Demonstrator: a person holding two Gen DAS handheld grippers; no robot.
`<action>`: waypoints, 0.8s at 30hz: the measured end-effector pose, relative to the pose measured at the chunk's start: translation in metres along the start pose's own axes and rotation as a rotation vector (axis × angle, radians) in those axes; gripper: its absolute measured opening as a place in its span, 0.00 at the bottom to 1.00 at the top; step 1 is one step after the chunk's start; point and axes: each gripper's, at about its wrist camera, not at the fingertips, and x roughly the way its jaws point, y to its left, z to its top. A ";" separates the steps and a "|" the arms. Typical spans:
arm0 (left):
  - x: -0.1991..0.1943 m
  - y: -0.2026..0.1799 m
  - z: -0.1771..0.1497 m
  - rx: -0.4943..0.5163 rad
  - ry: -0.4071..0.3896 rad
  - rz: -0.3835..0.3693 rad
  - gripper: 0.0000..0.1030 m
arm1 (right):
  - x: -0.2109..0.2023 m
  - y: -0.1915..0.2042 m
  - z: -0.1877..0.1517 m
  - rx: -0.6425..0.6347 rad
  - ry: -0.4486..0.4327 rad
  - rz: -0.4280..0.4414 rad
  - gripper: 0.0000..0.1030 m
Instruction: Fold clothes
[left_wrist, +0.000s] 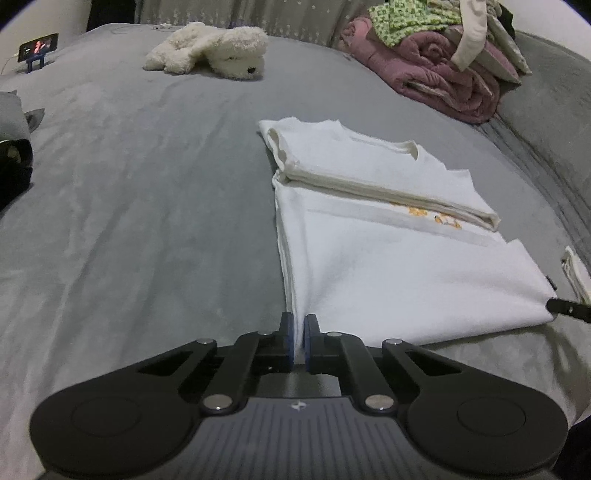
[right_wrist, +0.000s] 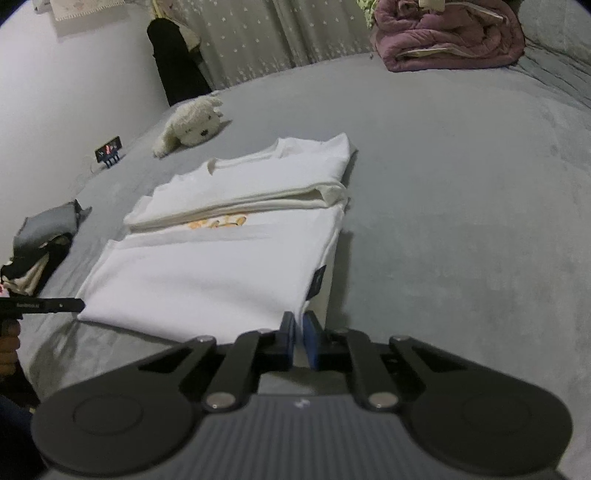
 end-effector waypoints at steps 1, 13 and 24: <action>0.000 0.001 0.001 -0.007 0.001 0.000 0.05 | -0.001 -0.001 0.000 0.001 0.001 0.001 0.07; 0.005 0.006 0.004 -0.009 0.027 0.008 0.17 | 0.016 -0.001 0.000 -0.021 0.048 -0.052 0.13; -0.006 -0.016 0.021 0.068 -0.133 0.074 0.23 | 0.022 0.016 0.020 -0.102 -0.042 -0.076 0.22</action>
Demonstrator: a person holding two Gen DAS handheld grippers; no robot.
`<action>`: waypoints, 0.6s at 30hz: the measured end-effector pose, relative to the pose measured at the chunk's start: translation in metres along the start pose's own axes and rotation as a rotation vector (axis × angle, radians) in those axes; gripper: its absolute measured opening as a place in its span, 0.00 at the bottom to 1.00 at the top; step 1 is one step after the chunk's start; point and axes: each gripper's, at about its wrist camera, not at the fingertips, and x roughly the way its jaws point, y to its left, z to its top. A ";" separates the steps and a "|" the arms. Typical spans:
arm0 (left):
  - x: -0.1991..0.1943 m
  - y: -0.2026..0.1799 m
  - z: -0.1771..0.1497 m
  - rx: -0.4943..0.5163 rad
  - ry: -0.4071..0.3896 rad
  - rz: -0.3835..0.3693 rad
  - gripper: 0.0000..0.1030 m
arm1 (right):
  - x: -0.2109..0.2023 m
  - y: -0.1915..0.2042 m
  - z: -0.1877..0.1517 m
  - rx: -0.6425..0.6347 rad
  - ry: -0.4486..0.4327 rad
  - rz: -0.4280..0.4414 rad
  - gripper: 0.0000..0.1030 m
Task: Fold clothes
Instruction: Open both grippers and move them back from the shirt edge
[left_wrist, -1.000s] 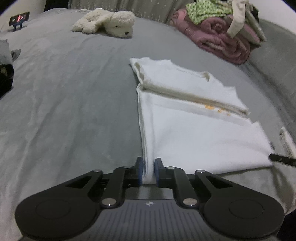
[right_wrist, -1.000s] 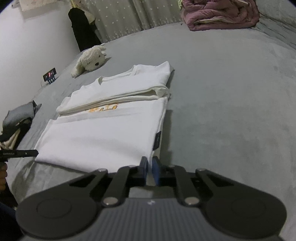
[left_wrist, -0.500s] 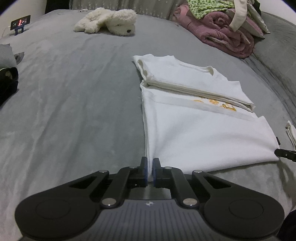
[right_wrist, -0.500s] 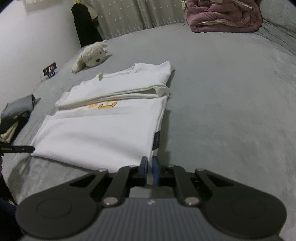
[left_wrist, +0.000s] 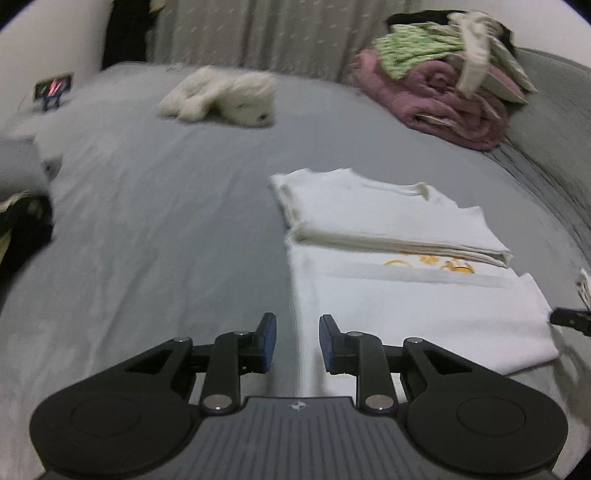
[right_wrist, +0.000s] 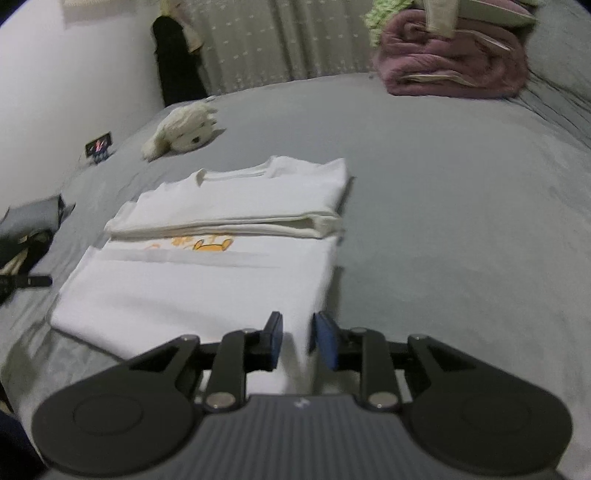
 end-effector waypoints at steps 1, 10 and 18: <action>0.001 -0.006 0.000 0.021 -0.008 -0.005 0.23 | 0.004 0.006 0.001 -0.022 0.003 0.002 0.22; 0.024 -0.041 -0.001 0.142 -0.008 0.001 0.23 | 0.014 0.040 0.009 -0.187 -0.065 -0.069 0.21; 0.045 -0.046 0.002 0.132 0.007 0.012 0.23 | 0.023 0.053 0.013 -0.235 -0.060 0.002 0.22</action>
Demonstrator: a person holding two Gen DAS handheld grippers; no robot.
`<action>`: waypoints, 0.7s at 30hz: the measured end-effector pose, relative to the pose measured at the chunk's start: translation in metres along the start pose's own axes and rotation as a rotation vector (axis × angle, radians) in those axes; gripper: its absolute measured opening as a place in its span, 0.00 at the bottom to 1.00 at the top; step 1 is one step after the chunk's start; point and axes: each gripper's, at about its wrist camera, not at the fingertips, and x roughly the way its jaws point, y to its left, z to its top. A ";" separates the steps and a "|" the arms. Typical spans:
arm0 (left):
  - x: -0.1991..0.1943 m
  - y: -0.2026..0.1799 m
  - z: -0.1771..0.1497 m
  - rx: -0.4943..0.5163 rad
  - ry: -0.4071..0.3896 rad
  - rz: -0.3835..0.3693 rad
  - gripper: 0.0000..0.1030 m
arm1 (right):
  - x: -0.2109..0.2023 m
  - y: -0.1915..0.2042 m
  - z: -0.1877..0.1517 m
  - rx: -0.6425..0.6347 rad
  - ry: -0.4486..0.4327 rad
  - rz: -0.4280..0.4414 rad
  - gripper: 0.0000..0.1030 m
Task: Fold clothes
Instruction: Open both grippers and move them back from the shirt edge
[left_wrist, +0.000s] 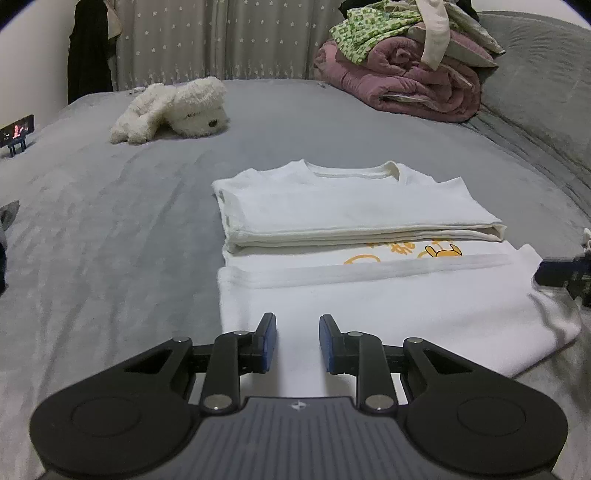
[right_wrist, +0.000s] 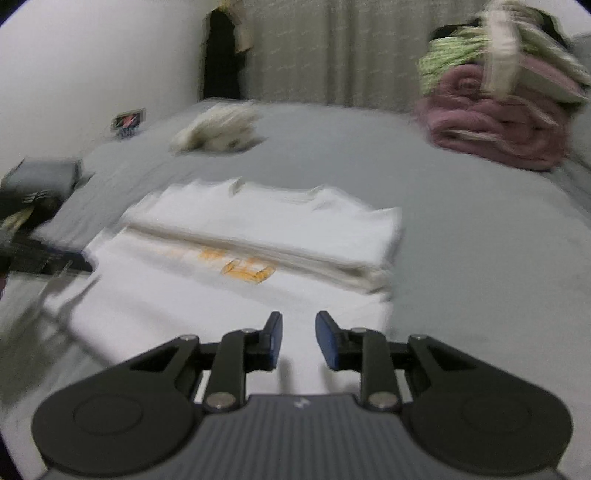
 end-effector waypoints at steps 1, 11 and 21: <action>0.003 -0.001 0.000 0.001 0.005 0.002 0.23 | 0.007 0.008 -0.001 -0.027 0.020 0.020 0.22; 0.015 0.005 -0.003 -0.038 0.032 0.007 0.25 | 0.031 0.001 -0.005 -0.002 0.090 0.021 0.23; 0.011 0.025 -0.002 -0.109 0.023 -0.014 0.25 | 0.029 -0.046 -0.004 0.157 0.107 -0.046 0.19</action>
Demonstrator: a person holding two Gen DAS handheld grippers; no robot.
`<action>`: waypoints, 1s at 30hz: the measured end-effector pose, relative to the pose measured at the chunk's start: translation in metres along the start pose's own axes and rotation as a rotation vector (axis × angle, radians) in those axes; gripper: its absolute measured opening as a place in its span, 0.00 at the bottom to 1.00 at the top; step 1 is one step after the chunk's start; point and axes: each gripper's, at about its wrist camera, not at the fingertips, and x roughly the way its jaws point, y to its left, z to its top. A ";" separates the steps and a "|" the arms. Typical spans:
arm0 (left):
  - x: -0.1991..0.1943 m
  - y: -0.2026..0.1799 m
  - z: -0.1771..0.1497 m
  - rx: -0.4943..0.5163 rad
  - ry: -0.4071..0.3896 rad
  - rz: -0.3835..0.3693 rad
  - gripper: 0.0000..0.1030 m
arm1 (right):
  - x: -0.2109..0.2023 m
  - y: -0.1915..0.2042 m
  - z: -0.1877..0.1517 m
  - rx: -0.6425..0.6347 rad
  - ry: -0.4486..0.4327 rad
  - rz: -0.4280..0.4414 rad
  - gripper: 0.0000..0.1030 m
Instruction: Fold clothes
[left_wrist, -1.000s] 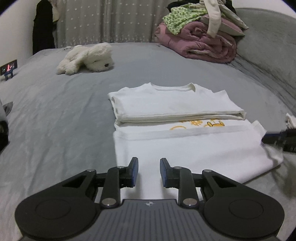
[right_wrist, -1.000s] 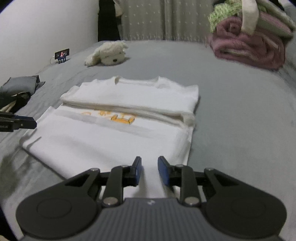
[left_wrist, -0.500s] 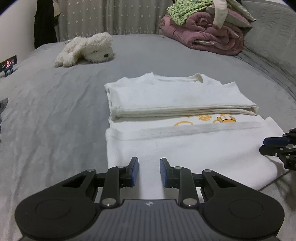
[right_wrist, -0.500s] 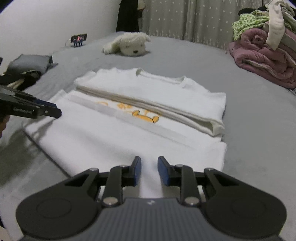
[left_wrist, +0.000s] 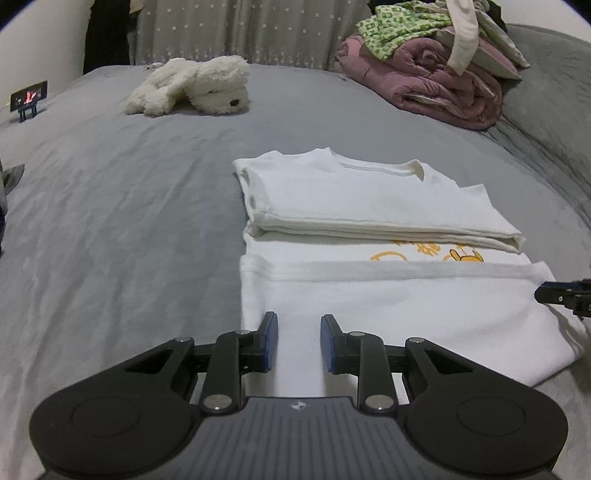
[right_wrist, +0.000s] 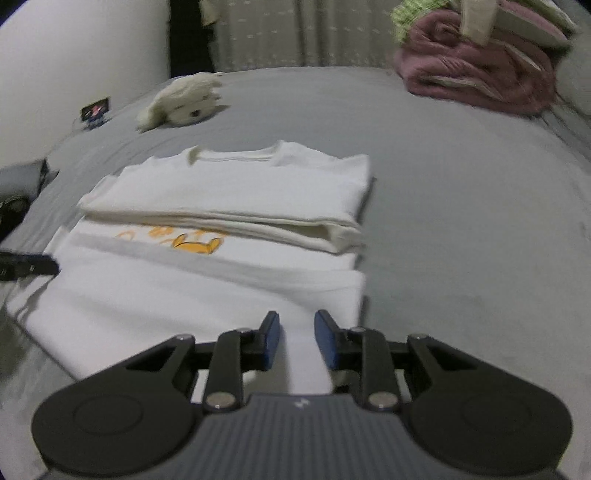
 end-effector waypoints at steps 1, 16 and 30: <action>-0.001 0.001 0.001 -0.005 -0.001 -0.002 0.25 | 0.000 -0.002 0.001 0.006 0.003 -0.002 0.19; 0.001 0.004 0.005 -0.038 -0.005 0.021 0.25 | 0.002 0.000 0.001 -0.005 -0.005 -0.079 0.29; -0.004 0.013 0.008 -0.086 -0.025 0.002 0.25 | 0.000 -0.001 0.001 0.005 -0.019 -0.094 0.35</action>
